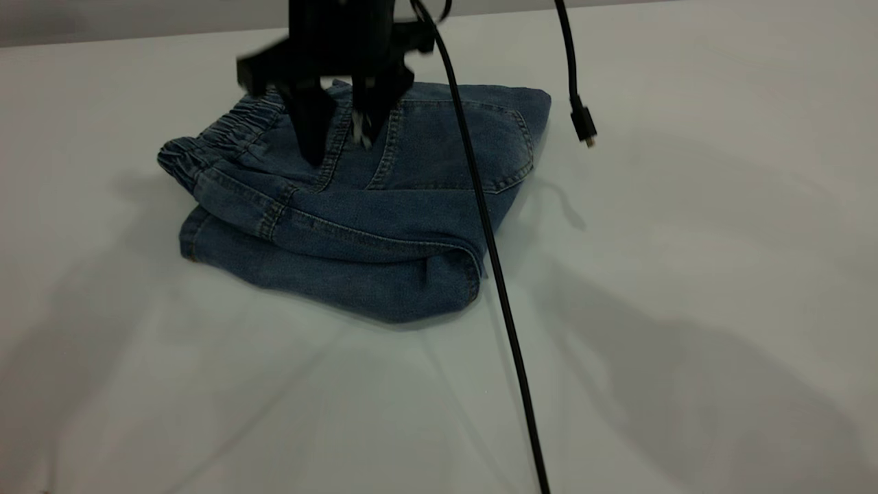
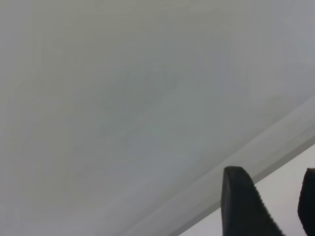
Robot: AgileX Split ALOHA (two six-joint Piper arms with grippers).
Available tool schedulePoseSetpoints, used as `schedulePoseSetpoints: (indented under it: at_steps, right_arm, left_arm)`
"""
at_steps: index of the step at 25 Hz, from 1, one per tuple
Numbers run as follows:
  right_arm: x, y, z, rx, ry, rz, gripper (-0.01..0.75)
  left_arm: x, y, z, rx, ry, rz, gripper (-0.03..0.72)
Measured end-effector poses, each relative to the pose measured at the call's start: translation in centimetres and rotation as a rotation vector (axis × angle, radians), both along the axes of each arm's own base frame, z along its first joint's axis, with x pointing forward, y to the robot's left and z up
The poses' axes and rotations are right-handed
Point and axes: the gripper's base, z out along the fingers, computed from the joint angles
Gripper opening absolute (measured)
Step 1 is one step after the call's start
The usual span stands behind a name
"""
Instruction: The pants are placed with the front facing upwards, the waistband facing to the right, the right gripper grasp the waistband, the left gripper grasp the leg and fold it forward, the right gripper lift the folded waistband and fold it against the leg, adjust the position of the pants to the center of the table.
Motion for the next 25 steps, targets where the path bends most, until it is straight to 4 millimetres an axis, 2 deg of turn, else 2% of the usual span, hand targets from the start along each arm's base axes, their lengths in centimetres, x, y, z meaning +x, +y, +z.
schedulePoseSetpoints:
  at_steps: [8,12,16,19,22,25]
  right_arm:
    - [-0.9,-0.5,9.1,0.109,-0.132,-0.013,0.353]
    - [-2.2,-1.0,14.6,0.198,-0.198,-0.005,0.353]
    - [-3.8,-2.1,19.0,0.236,-0.265,0.015,0.353]
    - [-5.5,-3.3,20.8,0.234,-0.266,0.015,0.353]
    - [-7.2,-4.7,21.8,0.214,-0.252,0.013,0.353]
    - [-8.4,-5.4,21.0,0.189,-0.202,0.013,0.353]
  left_arm:
    - [0.0,0.0,0.0,0.004,-0.001,0.000,0.292]
    - [0.0,0.1,0.0,0.023,-0.006,-0.001,0.292]
    - [0.0,0.1,0.0,0.023,-0.006,-0.001,0.292]
    - [0.0,0.1,0.0,0.023,-0.006,-0.001,0.292]
    - [0.0,0.1,0.0,0.023,-0.006,-0.001,0.292]
    - [0.0,0.1,0.0,0.023,-0.006,-0.001,0.292]
